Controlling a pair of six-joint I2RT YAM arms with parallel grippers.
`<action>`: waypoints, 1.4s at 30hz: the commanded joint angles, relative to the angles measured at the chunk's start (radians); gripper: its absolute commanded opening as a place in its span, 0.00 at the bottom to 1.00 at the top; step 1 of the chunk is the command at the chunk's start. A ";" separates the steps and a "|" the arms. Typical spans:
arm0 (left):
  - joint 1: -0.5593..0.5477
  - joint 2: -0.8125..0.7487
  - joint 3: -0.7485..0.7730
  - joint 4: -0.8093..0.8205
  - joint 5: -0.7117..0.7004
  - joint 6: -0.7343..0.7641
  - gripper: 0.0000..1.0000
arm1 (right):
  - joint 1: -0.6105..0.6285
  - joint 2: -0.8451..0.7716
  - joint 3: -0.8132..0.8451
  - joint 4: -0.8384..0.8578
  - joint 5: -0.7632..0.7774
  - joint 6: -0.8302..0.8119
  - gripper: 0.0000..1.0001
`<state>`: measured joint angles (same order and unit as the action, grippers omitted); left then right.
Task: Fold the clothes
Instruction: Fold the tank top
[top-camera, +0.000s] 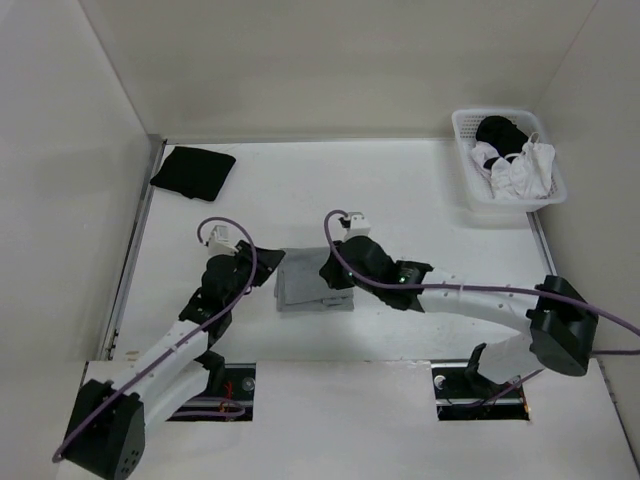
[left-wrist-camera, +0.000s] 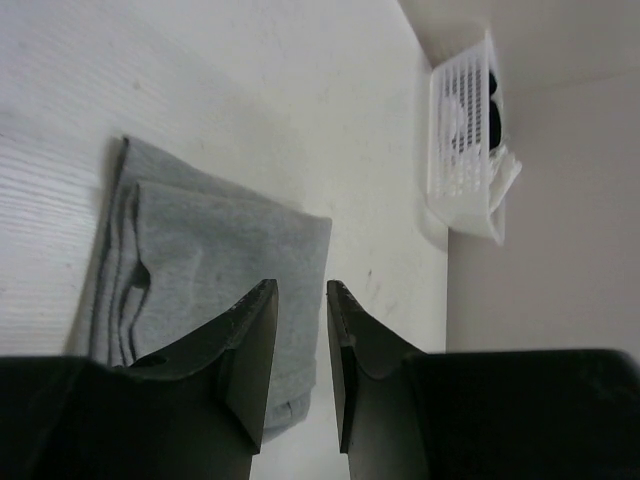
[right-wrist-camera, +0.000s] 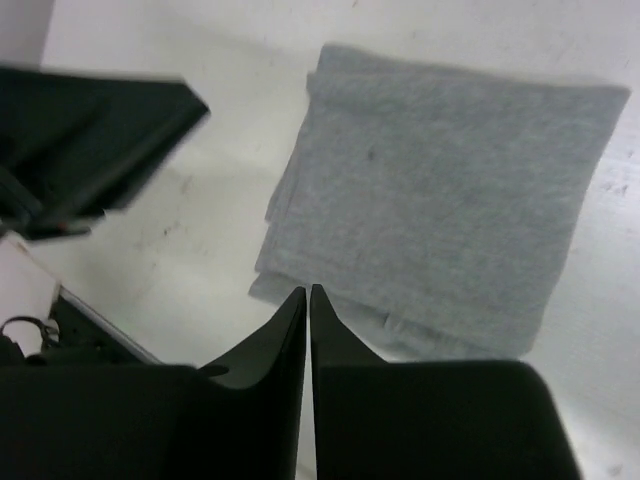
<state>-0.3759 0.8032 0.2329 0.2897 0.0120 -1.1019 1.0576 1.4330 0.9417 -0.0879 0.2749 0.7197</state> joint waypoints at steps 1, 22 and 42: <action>-0.103 0.095 0.054 0.133 -0.039 0.011 0.25 | -0.080 0.013 -0.104 0.253 -0.139 -0.006 0.06; -0.214 0.102 -0.129 0.088 -0.127 -0.030 0.23 | -0.365 0.495 -0.015 0.813 -0.549 0.299 0.09; 0.162 -0.259 0.045 -0.432 -0.069 0.278 0.52 | -0.498 -0.116 -0.213 0.564 -0.321 0.066 0.45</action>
<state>-0.2508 0.5323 0.2337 -0.1001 -0.1051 -0.8875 0.5774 1.4166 0.7895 0.5381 -0.1223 0.9009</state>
